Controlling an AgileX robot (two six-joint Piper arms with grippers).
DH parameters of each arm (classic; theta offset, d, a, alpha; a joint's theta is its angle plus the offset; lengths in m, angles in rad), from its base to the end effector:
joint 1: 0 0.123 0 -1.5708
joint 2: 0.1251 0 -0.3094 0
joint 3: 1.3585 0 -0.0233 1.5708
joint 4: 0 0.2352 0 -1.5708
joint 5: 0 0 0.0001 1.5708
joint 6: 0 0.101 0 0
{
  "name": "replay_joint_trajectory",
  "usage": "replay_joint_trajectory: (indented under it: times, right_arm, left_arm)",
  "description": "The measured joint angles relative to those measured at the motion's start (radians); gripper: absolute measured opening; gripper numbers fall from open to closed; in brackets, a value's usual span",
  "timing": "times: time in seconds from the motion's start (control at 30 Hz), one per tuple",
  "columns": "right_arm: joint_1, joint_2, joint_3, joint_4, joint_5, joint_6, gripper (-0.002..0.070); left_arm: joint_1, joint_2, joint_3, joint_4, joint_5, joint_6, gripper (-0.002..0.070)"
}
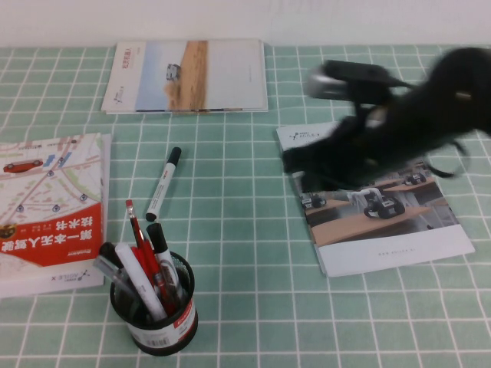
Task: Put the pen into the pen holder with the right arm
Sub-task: Pick up the pen on the table
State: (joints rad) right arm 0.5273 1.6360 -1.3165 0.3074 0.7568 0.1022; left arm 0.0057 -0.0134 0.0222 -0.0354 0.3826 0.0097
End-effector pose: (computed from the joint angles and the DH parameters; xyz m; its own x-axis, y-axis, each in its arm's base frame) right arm 0.2910 0.1937 0.3141 -0.8644 -0.1376 -0.4835 -0.3330 0.8773 0.3456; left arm 0.0215 -0.0012 0.1688 -0.2994 -0.0248 -0.9538 0.0000 0.9997 -0.0260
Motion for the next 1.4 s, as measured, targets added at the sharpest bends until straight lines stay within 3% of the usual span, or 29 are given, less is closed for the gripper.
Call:
replay_joint_trajectory:
  times: [0.47,0.57,0.63,0.73,0.87,1.4]
  right_arm:
    - [0.14,0.567,-0.736,-0.057,0.16,0.08,-0.0012]
    - [0.158,0.64,-0.852,-0.059,0.167,0.083,0.0035]
    - [0.172,0.687,-0.919,-0.059,0.17,0.085,0.0104]
    - [0.192,0.747,-0.998,-0.06,0.172,0.09,0.0239]
    - [0.211,0.821,-1.082,-0.072,0.154,0.11,0.0332]
    - [0.251,0.937,-1.163,-0.334,0.058,0.289,0.0346]
  left_arm:
    - [0.0,0.0,0.0,0.0,0.0,0.0,-0.0004]
    - [0.0,0.0,0.0,0.0,0.0,0.0,-0.0004]
    - [0.0,0.0,0.0,0.0,0.0,0.0,-0.0004]
    - [0.0,0.0,0.0,0.0,0.0,0.0,-0.0004]
    - [0.0,0.0,0.0,0.0,0.0,0.0,-0.0004]
    - [0.0,0.0,0.0,0.0,0.0,0.0,-0.0004]
